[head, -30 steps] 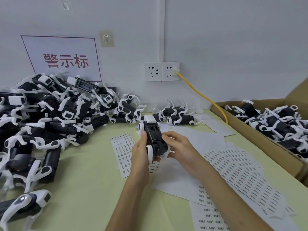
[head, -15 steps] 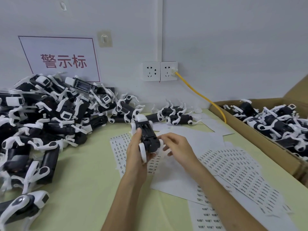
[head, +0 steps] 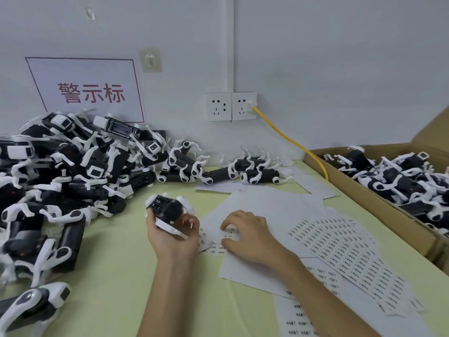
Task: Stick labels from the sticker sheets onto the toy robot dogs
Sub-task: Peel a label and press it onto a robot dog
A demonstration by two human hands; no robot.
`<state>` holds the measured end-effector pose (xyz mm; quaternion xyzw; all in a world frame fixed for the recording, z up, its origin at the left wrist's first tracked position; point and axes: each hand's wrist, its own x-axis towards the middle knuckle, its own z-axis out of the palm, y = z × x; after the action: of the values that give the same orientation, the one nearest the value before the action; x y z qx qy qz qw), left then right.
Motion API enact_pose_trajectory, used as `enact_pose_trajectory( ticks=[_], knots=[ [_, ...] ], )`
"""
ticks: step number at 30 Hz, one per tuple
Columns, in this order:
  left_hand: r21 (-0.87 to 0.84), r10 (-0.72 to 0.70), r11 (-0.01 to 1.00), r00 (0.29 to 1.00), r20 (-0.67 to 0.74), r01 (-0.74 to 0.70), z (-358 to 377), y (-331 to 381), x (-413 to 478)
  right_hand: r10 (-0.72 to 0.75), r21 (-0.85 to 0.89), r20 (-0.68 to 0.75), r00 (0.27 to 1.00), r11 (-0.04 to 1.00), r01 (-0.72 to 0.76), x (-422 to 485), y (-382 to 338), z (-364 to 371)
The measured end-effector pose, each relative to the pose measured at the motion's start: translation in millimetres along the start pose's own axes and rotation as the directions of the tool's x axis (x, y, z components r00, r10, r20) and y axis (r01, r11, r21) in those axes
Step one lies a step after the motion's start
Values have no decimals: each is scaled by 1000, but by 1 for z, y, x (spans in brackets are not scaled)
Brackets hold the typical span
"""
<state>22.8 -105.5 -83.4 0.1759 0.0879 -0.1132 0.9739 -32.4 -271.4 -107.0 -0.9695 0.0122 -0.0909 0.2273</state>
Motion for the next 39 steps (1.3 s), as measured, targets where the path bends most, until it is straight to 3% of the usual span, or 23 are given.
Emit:
enact_pose_trajectory(
  ticks=[9,18,20,24,26,34,39],
  knots=[
    [-73,-5,997,1000,6,6,-5,2,4,-240,125,55,969,965,232,-6,-17,10],
    [-88,-39,995,988,152,53,2,4,-5,-221,138,-138,965,961,240,-3,-15,7],
    [-72,-35,996,975,219,52,6,5,-8,-162,221,-211,964,953,209,-3,-14,6],
    [71,-21,997,948,316,-2,11,3,-14,1,327,-467,884,929,172,2,-9,0],
    [177,-43,984,954,298,-11,12,1,-16,65,361,-542,838,919,162,5,-4,-6],
    [413,-133,911,957,259,16,17,-19,-22,27,298,-607,794,934,195,5,0,-10],
    [526,-105,849,956,272,-56,19,-19,-22,94,333,-616,782,931,151,4,1,-13]
  ],
)
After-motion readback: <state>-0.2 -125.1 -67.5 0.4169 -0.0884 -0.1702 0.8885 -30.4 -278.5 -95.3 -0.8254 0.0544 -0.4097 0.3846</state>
